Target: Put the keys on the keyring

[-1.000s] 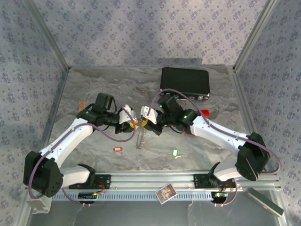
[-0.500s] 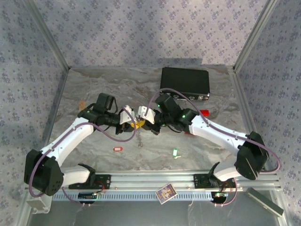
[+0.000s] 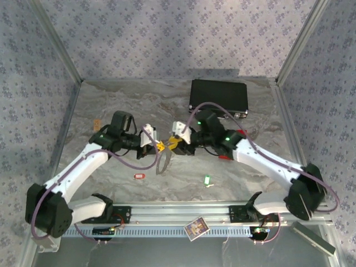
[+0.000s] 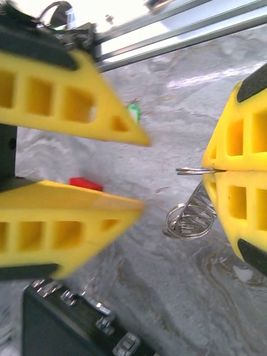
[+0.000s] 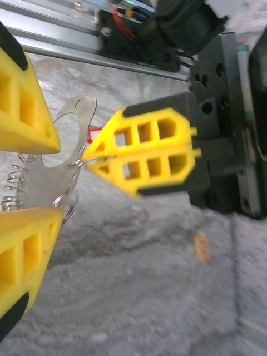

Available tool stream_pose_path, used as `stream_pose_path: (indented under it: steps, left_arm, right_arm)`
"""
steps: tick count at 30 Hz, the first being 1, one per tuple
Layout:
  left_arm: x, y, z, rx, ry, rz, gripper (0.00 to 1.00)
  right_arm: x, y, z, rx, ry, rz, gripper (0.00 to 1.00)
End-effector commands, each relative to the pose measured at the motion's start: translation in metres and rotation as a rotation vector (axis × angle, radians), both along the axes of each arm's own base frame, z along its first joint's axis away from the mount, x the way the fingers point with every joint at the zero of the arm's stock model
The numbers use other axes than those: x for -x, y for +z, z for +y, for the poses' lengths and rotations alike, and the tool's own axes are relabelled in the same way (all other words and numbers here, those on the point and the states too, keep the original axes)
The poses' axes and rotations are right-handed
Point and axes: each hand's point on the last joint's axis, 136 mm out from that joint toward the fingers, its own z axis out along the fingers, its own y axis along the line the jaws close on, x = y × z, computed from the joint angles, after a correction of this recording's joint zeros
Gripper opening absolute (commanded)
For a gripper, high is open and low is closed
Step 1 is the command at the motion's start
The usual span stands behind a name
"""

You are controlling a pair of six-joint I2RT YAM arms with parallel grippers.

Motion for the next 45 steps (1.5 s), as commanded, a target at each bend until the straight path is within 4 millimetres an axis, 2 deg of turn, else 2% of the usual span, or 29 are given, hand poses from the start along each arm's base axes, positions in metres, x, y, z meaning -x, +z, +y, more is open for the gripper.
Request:
stream_pose_path:
  steps: [1, 2, 6, 11, 17, 21, 24, 28, 34, 45]
  left_arm:
    - [0.005, 0.032, -0.008, 0.175, 0.002, -0.045, 0.0]
    - [0.006, 0.036, -0.007, 0.198, 0.014, -0.053, 0.0]
    - [0.007, 0.046, -0.005, 0.269, 0.049, -0.09, 0.0]
    - [0.01, 0.053, -0.008, 0.324, 0.048, -0.1, 0.0]
    - [0.019, 0.056, -0.017, 0.384, 0.012, -0.122, 0.0]
    - [0.021, 0.054, -0.022, 0.386, 0.001, -0.123, 0.0]
    - [0.023, 0.054, -0.024, 0.385, -0.016, -0.116, 0.0]
    - [0.024, 0.053, -0.024, 0.383, -0.022, -0.114, 0.0]
    - [0.027, 0.051, -0.026, 0.373, -0.034, -0.103, 0.0]
    - [0.035, 0.053, -0.032, 0.365, -0.082, -0.096, 0.0]
  right_arm:
    - [0.016, 0.025, -0.006, -0.164, 0.047, -0.108, 0.35]
    - [0.018, 0.023, -0.009, -0.177, 0.035, -0.13, 0.38]
    - [0.019, 0.023, -0.014, -0.2, -0.004, -0.09, 0.39]
    - [0.028, 0.023, -0.005, -0.249, 0.03, -0.01, 0.36]
    - [0.031, 0.024, 0.0, -0.338, 0.023, -0.072, 0.3]
    - [0.037, 0.023, 0.005, -0.345, 0.043, -0.085, 0.29]
    - [0.033, 0.02, 0.005, -0.336, 0.023, -0.096, 0.27]
    - [0.029, 0.02, -0.001, -0.339, -0.014, -0.124, 0.23]
    - [0.027, 0.018, -0.009, -0.327, -0.04, -0.125, 0.24]
    - [0.029, 0.023, 0.0, -0.326, -0.001, -0.109, 0.21]
